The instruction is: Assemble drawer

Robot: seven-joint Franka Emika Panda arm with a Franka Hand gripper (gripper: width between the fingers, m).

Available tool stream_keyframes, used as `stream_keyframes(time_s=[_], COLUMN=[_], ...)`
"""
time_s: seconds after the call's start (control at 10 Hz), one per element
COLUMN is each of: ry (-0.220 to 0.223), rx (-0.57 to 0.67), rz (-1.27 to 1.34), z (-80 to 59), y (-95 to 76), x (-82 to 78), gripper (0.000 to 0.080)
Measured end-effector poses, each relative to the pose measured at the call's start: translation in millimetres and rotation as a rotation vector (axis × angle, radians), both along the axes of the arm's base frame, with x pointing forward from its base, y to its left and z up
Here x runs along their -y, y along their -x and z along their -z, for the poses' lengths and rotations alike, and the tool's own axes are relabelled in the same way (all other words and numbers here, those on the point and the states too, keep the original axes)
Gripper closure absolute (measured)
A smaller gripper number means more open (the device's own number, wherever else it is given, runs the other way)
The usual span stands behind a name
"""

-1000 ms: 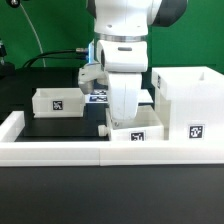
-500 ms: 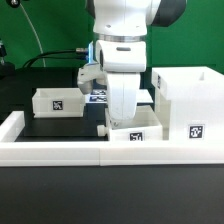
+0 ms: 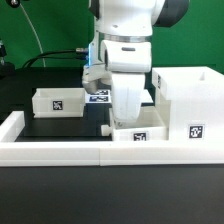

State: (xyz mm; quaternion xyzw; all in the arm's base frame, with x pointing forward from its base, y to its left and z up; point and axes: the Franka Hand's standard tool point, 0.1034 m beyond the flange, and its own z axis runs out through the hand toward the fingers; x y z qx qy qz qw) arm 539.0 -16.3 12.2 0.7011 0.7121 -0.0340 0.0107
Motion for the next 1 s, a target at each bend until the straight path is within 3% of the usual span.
stream_keyframes(time_s=[0.2,0.6,1.0], ry=[0.056,0.056,0.052], rx=[0.012,0.014,0.017], rz=[0.021,0.018,0.02], z=[-0.3,-0.6,-1.3], y=[-0.3,-0.9,-2.3], x=[-15.4,-11.1,-24.3], gripper=[0.0757,0.0757,0.0757])
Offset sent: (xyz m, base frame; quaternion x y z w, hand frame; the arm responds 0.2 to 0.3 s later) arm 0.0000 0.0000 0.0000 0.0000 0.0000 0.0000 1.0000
